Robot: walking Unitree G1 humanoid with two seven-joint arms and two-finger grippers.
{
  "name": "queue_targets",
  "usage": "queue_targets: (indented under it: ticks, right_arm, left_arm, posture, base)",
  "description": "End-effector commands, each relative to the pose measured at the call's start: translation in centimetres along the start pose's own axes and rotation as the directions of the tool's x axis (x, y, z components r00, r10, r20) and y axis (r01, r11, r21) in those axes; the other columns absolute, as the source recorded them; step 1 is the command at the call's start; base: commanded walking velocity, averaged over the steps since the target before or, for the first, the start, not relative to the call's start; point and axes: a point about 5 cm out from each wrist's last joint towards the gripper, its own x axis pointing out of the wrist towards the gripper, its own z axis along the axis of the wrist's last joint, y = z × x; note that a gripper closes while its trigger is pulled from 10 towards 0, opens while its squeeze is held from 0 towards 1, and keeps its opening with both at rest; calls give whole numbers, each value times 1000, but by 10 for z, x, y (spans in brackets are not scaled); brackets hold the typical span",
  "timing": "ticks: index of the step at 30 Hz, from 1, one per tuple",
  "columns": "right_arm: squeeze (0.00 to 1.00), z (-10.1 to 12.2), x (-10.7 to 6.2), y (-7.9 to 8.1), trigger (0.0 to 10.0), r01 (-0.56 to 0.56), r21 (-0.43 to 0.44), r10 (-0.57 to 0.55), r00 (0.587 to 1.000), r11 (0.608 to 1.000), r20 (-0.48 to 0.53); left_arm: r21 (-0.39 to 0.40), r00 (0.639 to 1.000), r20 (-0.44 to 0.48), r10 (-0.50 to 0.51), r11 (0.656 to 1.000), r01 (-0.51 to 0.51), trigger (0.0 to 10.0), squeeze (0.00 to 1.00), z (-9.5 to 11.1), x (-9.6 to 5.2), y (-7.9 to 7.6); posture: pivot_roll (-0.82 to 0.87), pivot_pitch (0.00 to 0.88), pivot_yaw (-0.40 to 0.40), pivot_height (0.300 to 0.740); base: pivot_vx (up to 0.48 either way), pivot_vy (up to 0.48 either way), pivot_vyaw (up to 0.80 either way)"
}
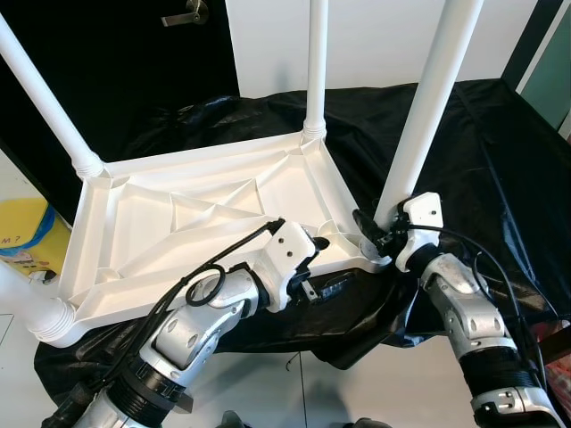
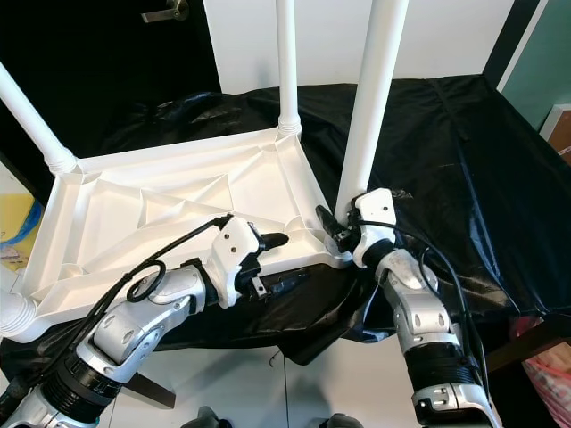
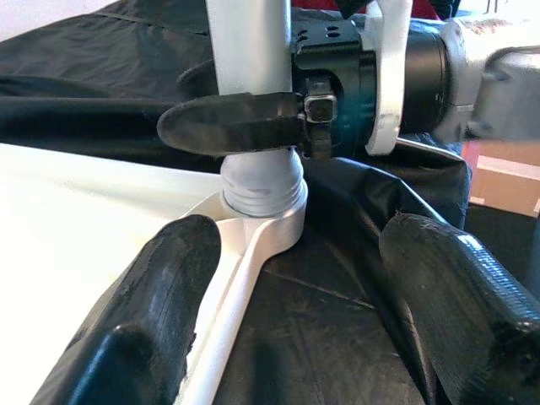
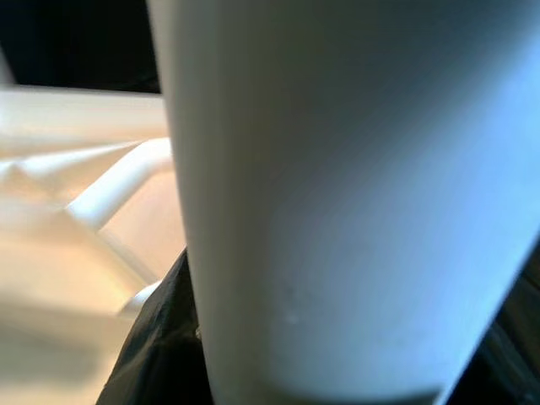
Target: Building children table
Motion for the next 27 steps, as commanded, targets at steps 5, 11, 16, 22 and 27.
queue_targets:
  ticks: [5, 11, 16, 22, 27]
  right_arm:
    - [0, -15, -16, -6, 10000, 200, 27, -197, 977, 979, -81]
    - [0, -21, -24, 14, 10000, 398, 53, -393, 915, 916, -95]
    - [0, -25, -26, 24, 10000, 492, 67, -480, 867, 868, -135]
    - [0, -26, -26, 34, 10000, 502, 95, -482, 859, 860, -172]
    - [0, -27, -29, 32, 10000, 505, 123, -480, 857, 854, -188]
  left_arm:
    - [-27, 999, -26, -20, 999, 19, 10000, 0, -4, -2, 4]
    - [-84, 998, -54, 25, 996, -29, 10000, 0, -10, -3, 9]
    - [-68, 994, -91, 59, 996, -65, 10000, 0, -15, -1, 12]
    - [-69, 987, -99, 128, 988, -135, 10000, 0, -15, 2, 21]
    - [-41, 968, -65, 242, 969, -245, 10000, 0, -11, -2, 31]
  posture:
    - [-105, 59, 51, 740]
    - [-113, 46, 50, 740]
    - [-114, 38, 52, 740]
    - [-115, 27, 54, 740]
    - [-113, 20, 53, 740]
  base:
    - [0, 0, 0]
    - [0, 0, 0]
    - [0, 0, 0]
    - [0, 0, 0]
    - [0, 0, 0]
